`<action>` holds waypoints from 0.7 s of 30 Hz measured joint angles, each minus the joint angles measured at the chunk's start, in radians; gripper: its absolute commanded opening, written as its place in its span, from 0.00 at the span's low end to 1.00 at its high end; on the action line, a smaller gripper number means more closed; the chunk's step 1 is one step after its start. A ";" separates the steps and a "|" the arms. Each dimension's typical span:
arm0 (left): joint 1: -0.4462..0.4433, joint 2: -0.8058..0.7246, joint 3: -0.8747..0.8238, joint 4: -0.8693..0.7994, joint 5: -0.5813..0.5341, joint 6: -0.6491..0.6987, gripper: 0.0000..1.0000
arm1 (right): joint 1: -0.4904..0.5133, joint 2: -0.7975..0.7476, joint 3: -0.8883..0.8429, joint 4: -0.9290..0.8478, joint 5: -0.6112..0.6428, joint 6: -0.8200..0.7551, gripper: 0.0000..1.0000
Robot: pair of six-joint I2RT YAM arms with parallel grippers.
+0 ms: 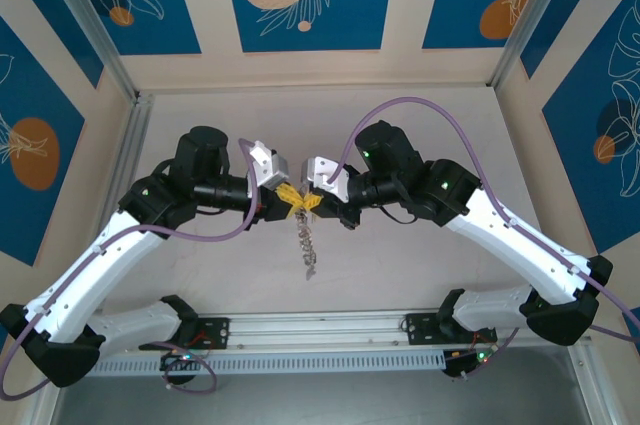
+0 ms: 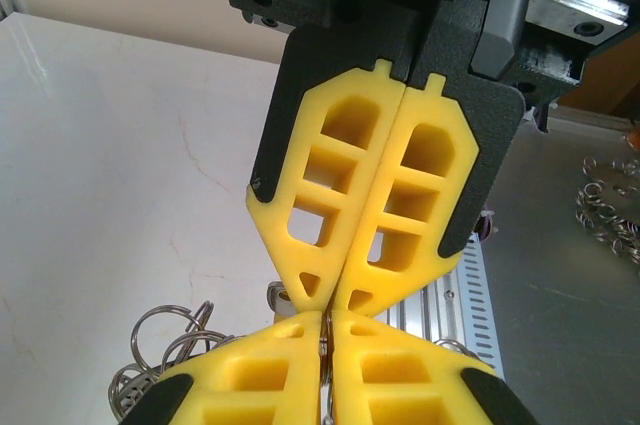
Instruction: Put the keys on the keyring
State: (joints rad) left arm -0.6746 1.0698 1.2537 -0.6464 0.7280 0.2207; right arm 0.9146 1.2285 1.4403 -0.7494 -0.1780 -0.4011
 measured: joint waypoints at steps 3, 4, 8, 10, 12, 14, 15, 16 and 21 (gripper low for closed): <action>0.000 0.000 0.000 -0.002 0.000 0.000 0.10 | 0.000 0.000 0.000 0.000 0.000 0.000 0.00; 0.000 -0.001 0.000 -0.001 0.000 0.000 0.10 | 0.000 0.000 0.000 0.000 0.000 0.000 0.00; 0.000 -0.001 -0.001 -0.001 0.000 0.000 0.09 | -0.001 0.000 0.000 0.000 -0.001 0.000 0.00; 0.000 -0.002 -0.003 0.001 0.000 0.000 0.10 | -0.003 0.000 0.000 0.000 -0.002 0.000 0.00; 0.000 -0.003 -0.005 0.003 0.000 -0.001 0.09 | -0.006 0.000 0.000 0.001 -0.006 0.000 0.00; 0.000 -0.005 -0.008 0.006 0.000 -0.001 0.10 | -0.009 0.000 0.000 0.001 -0.012 0.000 0.00; 0.000 -0.006 -0.008 0.007 0.000 -0.001 0.10 | -0.011 -0.001 0.000 0.002 -0.014 0.000 0.00; 0.000 -0.008 -0.009 0.008 0.000 -0.001 0.10 | -0.012 -0.001 0.000 0.003 -0.016 0.001 0.00; 0.000 -0.013 -0.013 0.011 -0.005 -0.001 0.13 | -0.016 -0.002 0.000 0.008 -0.026 0.001 0.00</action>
State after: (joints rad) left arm -0.6746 1.0573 1.2411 -0.6353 0.7235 0.2195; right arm 0.8982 1.2270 1.4403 -0.7418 -0.2035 -0.4004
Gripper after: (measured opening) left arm 0.118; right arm 0.041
